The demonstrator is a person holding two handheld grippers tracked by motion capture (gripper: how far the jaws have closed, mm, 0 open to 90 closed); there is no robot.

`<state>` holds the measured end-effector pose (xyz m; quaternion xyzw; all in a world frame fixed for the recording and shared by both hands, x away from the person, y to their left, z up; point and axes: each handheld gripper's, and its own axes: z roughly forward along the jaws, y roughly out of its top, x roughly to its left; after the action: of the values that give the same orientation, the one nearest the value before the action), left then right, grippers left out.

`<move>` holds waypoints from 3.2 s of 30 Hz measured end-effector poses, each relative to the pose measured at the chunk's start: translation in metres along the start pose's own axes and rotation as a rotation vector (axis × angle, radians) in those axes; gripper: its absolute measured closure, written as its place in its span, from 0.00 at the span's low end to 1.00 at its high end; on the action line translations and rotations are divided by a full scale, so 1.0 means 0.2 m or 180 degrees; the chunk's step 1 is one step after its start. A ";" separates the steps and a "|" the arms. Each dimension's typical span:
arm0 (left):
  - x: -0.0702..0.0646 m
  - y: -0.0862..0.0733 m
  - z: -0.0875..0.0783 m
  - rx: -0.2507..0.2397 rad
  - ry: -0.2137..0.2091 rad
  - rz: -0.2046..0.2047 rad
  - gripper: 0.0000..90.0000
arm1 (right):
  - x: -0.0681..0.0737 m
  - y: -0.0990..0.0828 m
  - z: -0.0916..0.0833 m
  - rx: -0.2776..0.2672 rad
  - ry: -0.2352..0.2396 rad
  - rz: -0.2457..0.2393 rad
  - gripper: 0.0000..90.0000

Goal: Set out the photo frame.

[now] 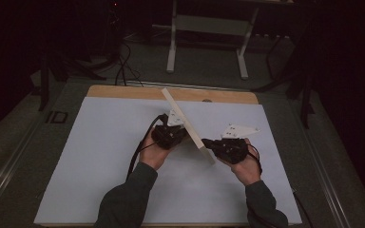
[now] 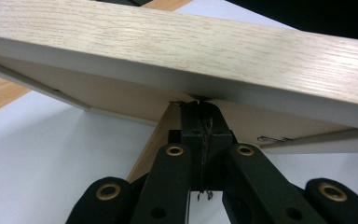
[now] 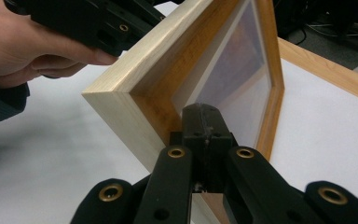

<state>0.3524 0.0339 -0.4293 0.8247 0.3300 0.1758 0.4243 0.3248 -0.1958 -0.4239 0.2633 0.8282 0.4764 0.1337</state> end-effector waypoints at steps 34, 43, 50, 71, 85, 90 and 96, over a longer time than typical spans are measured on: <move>0.05 0.00 0.01 -0.0005 -0.0127 0.0091 1.00 | 0.10 0.05 0.06 0.0032 0.0130 -0.0183 1.00; 0.05 -0.01 0.01 -0.0056 -0.0173 0.0126 1.00 | 0.12 0.06 0.09 0.0016 0.0188 -0.0182 1.00; 0.07 -0.06 -0.03 -0.0176 -0.0347 0.0098 1.00 | 0.15 0.07 0.11 0.0032 0.0250 -0.0242 1.00; 0.17 -0.10 -0.06 -0.0241 -0.0647 -0.0002 1.00 | 0.21 0.10 0.19 0.0053 0.0227 -0.0285 1.00; 0.19 -0.13 -0.09 -0.0322 -0.0725 -0.0158 0.94 | 0.23 0.10 0.19 0.0094 0.0196 -0.0365 1.00; 0.21 -0.13 -0.12 -0.0303 -0.0636 -0.0225 0.88 | 0.20 0.08 0.17 0.0105 0.0166 -0.0322 0.97; 0.24 -0.14 -0.16 -0.0261 -0.0580 -0.0368 0.79 | 0.15 0.04 0.14 0.0143 0.0139 -0.0240 0.88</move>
<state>0.3583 0.0976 -0.4327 0.7988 0.3296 0.0887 0.4954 0.3148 -0.1556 -0.4305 0.2244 0.8507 0.4579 0.1275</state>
